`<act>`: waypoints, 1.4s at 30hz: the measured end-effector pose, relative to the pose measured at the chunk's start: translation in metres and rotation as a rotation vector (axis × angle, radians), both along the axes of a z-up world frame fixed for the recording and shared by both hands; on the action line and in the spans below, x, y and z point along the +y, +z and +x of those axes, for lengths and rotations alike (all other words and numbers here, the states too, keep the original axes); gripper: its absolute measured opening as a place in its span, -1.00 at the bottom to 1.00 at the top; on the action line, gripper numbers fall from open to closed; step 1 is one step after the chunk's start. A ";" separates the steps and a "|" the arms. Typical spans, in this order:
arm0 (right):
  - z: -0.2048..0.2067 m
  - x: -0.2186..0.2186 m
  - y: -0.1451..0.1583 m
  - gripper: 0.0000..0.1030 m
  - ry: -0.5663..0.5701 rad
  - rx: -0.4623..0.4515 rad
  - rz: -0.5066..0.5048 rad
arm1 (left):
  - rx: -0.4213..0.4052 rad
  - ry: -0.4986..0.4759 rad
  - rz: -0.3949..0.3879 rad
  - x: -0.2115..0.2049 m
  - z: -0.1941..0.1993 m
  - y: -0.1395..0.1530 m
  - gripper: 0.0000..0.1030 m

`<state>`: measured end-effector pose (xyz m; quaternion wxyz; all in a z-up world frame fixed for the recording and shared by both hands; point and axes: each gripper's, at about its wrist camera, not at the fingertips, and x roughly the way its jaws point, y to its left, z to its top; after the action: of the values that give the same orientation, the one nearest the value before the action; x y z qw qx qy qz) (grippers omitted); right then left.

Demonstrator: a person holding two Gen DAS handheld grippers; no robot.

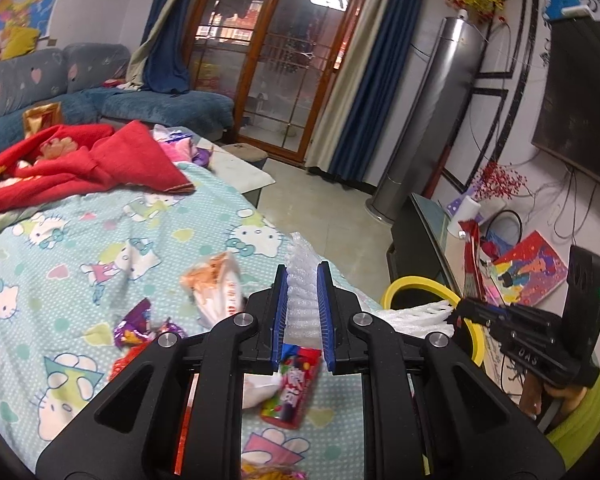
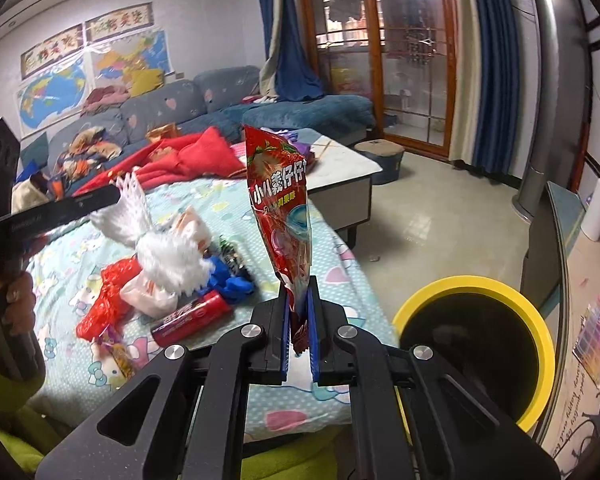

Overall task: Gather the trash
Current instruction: 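Carry the mesh net and red candy wrapper over the bin with both grippers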

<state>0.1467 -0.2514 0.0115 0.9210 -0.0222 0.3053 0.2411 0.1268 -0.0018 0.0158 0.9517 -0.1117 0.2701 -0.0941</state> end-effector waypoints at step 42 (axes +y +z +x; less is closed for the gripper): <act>0.030 -0.167 -0.056 -0.85 -0.492 0.155 0.092 | -0.039 -0.317 0.250 -0.183 0.033 -0.031 -0.81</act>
<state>0.1772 -0.4186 -0.0447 0.9257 0.1131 0.3601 0.0244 0.1598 -0.1844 -0.0153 0.9365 0.0530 0.2753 -0.2107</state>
